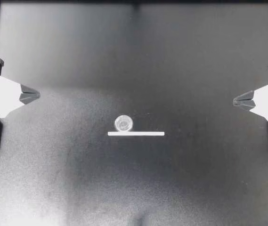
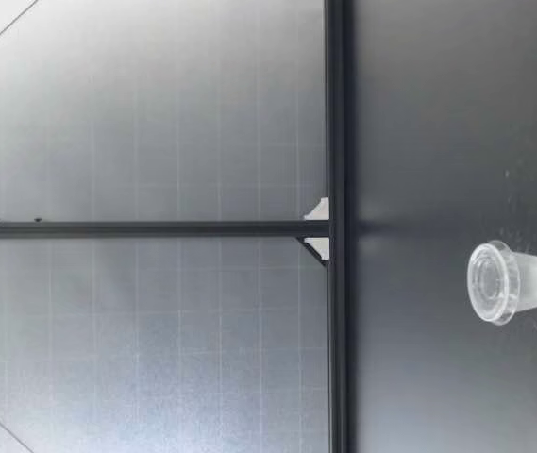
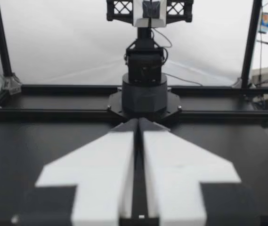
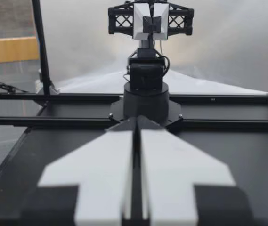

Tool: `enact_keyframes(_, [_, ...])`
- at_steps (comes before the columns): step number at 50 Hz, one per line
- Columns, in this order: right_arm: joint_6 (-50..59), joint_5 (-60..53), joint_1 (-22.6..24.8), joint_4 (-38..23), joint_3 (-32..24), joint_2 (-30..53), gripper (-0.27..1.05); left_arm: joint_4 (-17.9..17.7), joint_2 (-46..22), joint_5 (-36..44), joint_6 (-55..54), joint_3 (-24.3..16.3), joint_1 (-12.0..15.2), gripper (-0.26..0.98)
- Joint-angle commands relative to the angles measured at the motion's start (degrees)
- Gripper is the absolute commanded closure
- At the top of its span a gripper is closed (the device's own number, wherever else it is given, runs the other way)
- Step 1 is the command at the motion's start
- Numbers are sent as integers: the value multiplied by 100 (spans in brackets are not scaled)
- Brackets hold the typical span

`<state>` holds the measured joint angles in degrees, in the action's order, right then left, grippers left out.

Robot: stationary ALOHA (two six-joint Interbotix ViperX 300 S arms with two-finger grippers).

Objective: Pick up the plastic cup and open its lid.

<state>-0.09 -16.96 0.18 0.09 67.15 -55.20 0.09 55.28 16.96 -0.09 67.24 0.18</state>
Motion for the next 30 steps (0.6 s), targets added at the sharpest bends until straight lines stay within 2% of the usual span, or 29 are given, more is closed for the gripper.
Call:
enact_keyframes(1, [9,-62,0,-9,-44,35,95,0,-141,70,62,-44,-9,84])
enact_keyframes(15, [-26,-712,-9,0,53,316,95,0,-545,70,281,97,35,87])
enact_keyframes(24, [9,-1011,-123,9,-9,932,95,-18,-1248,105,316,316,114,87])
enact_keyframes(30, [26,-1081,-185,79,-114,1468,95,-35,-1854,132,299,290,114,87])
